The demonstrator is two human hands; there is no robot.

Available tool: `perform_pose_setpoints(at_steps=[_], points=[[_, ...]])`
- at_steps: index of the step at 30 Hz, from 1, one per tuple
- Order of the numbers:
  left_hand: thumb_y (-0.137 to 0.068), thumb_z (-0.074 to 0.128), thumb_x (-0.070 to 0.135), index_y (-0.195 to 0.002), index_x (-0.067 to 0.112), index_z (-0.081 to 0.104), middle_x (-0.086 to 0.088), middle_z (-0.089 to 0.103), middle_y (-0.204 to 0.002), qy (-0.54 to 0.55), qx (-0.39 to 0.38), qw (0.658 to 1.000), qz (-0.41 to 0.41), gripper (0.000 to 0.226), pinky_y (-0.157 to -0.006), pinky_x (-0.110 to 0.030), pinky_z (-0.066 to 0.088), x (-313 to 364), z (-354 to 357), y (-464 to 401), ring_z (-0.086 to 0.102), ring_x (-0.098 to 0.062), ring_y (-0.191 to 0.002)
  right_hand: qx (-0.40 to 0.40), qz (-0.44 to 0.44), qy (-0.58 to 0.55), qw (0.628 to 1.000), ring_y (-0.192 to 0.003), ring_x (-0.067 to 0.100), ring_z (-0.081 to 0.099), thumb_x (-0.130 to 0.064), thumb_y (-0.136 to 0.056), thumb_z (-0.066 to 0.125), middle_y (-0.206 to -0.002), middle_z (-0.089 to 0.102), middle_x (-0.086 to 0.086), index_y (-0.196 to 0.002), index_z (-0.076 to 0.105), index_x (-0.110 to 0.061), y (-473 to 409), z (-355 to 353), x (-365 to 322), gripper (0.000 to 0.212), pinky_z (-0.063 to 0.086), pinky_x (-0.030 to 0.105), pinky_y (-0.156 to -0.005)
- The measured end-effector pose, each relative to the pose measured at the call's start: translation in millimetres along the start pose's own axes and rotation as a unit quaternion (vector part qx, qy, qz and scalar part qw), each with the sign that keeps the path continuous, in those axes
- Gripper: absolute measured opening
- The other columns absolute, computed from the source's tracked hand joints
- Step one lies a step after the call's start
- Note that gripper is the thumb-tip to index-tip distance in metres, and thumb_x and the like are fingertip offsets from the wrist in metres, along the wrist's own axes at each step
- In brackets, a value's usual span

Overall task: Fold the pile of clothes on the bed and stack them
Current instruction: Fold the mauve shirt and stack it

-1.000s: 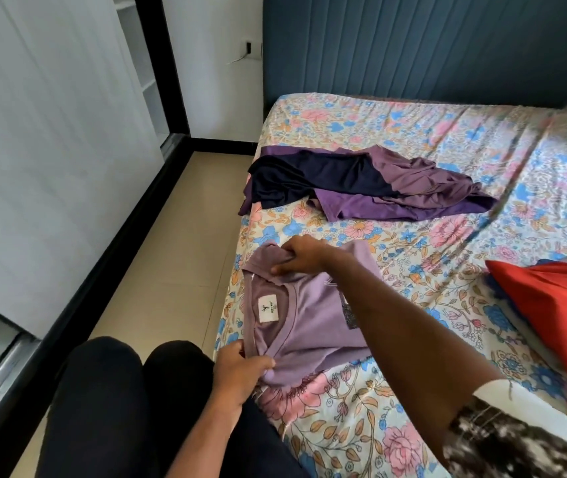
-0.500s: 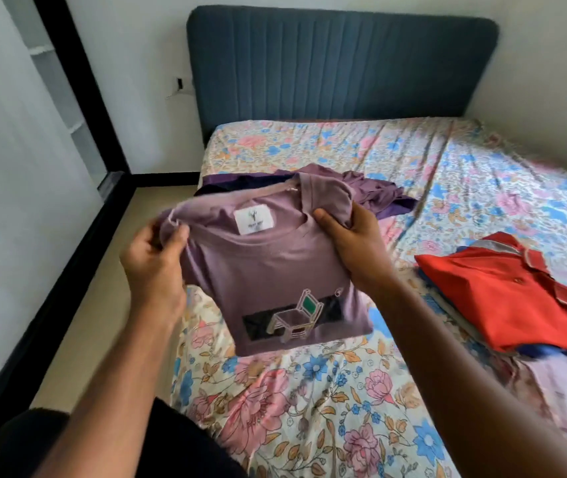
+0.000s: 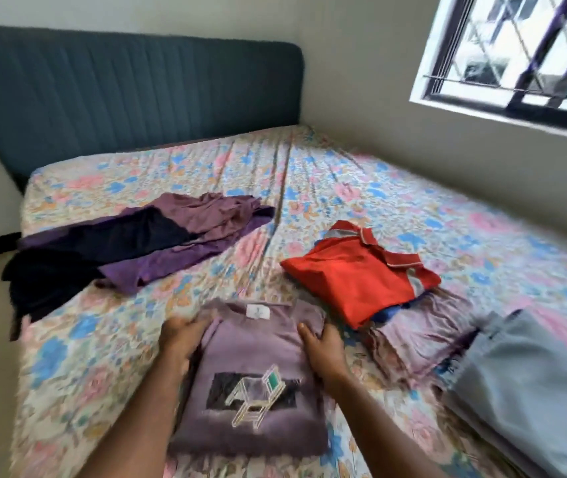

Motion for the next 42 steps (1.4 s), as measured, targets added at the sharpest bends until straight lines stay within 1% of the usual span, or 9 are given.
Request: perform_pose_setpoints(at_steps=[4,9,15,23,30,33,35,38,42], points=[[-0.041,0.089,0.064,-0.066,0.006,0.07,-0.01,0.071,-0.066,-0.082,-0.02,0.996,-0.027,0.066,-0.064,-0.048,0.057,-29,-2,-17,0.067,-0.026,-0.066,-0.079,0.063,-0.092,0.991,-0.098,0.019,0.074,-0.039,-0.094,0.072,-0.101,0.078,0.004,-0.104,0.072,-0.012,-5,14,15,0.029,0.061,0.046,-0.087],[-0.086,0.079,0.032,-0.106,0.002,0.067,-0.016,0.071,-0.095,-0.222,-0.029,0.971,0.086,0.038,-0.057,-0.03,0.043,13,14,16,0.063,-0.026,-0.079,-0.112,-0.019,-0.035,0.993,-0.084,0.015,0.068,-0.043,-0.092,0.068,-0.095,0.075,0.017,-0.093,0.071,-0.007,-13,18,-10,0.035,0.058,0.054,-0.078],[-0.09,0.074,0.016,-0.079,0.004,0.059,-0.014,0.062,-0.071,-0.149,0.011,0.966,0.211,0.022,-0.057,-0.031,0.043,78,5,35,0.057,-0.025,-0.066,-0.031,-0.18,0.093,0.979,-0.067,-0.002,0.06,-0.024,-0.098,0.068,-0.074,0.066,-0.014,-0.08,0.057,-0.03,-10,5,-77,0.022,0.042,0.018,-0.059],[-0.089,0.073,0.012,-0.077,0.014,0.062,0.015,0.062,-0.063,-0.036,-0.012,0.927,0.374,0.016,-0.054,-0.012,0.039,213,31,53,0.052,0.003,-0.061,0.146,-0.323,0.124,0.927,-0.073,0.03,0.055,-0.031,-0.1,0.065,-0.072,0.069,0.014,-0.101,0.065,-0.004,-3,-51,-168,0.028,0.021,0.03,-0.056],[-0.09,0.075,0.016,-0.084,0.01,0.066,-0.012,0.066,-0.077,-0.083,-0.077,0.881,0.459,0.012,-0.067,-0.035,0.045,319,131,48,0.055,-0.013,-0.072,0.202,-0.234,0.013,0.951,-0.058,-0.009,0.055,-0.031,-0.101,0.062,-0.067,0.05,-0.021,-0.11,0.064,-0.006,-39,-116,-185,0.026,0.034,0.021,-0.051],[-0.088,0.075,0.012,-0.085,0.023,0.064,0.013,0.061,-0.075,-0.105,-0.106,0.862,0.484,0.016,-0.064,-0.015,0.042,341,202,52,0.056,-0.001,-0.072,0.253,-0.183,0.038,0.949,-0.062,0.004,0.056,-0.03,-0.102,0.06,-0.08,0.066,0.004,-0.111,0.061,-0.003,-64,-154,-177,0.028,0.027,0.027,-0.054],[-0.088,0.075,0.013,-0.111,0.015,0.066,0.006,0.067,-0.095,-0.137,-0.131,0.872,0.451,0.025,-0.069,-0.01,0.041,331,251,51,0.064,-0.014,-0.091,0.285,-0.107,0.063,0.951,-0.084,0.036,0.065,-0.033,-0.103,0.058,-0.096,0.07,0.021,-0.111,0.059,-0.004,-85,-180,-154,0.031,0.026,0.03,-0.062],[-0.085,0.08,0.018,-0.151,0.015,0.04,0.002,0.053,-0.131,-0.218,-0.247,0.87,0.367,0.077,-0.092,-0.021,0.04,273,316,54,0.055,-0.02,-0.122,0.285,0.025,0.104,0.952,-0.099,0.043,0.066,-0.032,-0.102,0.058,-0.103,0.068,0.029,-0.104,0.058,-0.003,-116,-199,-90,0.03,0.038,0.037,-0.07],[-0.083,0.075,0.049,-0.125,0.033,0.061,0.008,0.059,-0.131,-0.374,-0.284,0.805,0.362,0.047,-0.109,-0.048,0.042,180,343,57,0.059,-0.013,-0.114,0.261,0.093,0.113,0.954,-0.082,0.034,0.062,-0.031,-0.101,0.061,-0.091,0.063,0.019,-0.092,0.056,-0.004,-129,-193,-31,0.029,0.038,0.031,-0.07]])
Point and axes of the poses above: each hand's wrist, its own y-axis away from the middle knuckle, its own z-axis out of the palm, x = y × z, the point moved 9 cm from there along -y, towards the middle knuckle
